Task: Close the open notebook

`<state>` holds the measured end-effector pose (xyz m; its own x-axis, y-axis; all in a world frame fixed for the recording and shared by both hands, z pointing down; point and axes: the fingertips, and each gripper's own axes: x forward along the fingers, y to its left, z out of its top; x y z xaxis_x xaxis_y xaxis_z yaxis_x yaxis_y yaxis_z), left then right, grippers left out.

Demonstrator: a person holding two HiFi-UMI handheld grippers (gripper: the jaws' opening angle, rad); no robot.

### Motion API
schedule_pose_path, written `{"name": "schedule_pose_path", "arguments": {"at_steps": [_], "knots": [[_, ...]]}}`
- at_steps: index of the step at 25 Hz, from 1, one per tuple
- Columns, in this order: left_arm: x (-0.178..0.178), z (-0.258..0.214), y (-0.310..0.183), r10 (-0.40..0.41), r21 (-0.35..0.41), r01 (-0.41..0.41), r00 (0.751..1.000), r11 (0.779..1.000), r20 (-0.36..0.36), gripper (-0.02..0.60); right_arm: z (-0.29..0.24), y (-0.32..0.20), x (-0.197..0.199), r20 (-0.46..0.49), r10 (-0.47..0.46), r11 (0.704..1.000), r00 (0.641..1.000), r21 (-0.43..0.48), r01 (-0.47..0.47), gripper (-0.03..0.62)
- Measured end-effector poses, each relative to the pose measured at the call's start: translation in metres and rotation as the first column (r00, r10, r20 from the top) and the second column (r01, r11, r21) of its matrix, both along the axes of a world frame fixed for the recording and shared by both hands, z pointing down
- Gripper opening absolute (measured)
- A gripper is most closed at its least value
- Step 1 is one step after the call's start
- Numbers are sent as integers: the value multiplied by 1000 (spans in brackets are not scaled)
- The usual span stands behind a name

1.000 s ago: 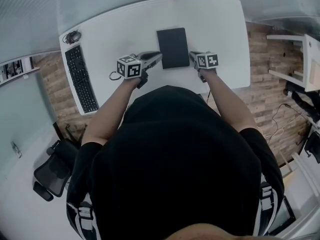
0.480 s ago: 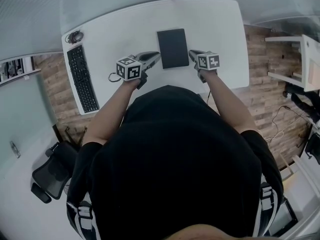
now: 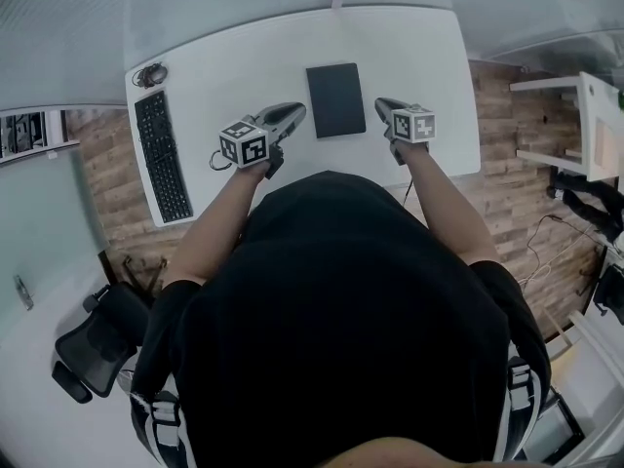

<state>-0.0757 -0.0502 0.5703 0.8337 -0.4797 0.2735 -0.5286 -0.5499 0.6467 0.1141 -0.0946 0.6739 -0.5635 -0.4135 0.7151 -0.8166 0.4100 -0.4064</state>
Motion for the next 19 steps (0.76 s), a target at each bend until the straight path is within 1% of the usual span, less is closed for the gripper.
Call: {"name": "schedule_pose_path", "arguments": {"at_steps": [3, 12, 19], "knots": [[-2, -12, 4, -20, 31, 21, 1000, 999, -10, 46, -8, 1, 5, -5, 1, 999, 1000, 32, -1, 37], [-5, -34, 8, -5, 117, 2, 1000, 993, 27, 46, -53, 7, 6, 25, 14, 987, 1000, 158, -18, 37], [-5, -45, 2, -18, 151, 11, 999, 988, 40, 46, -86, 4, 9, 47, 24, 972, 999, 232, -34, 37]]}}
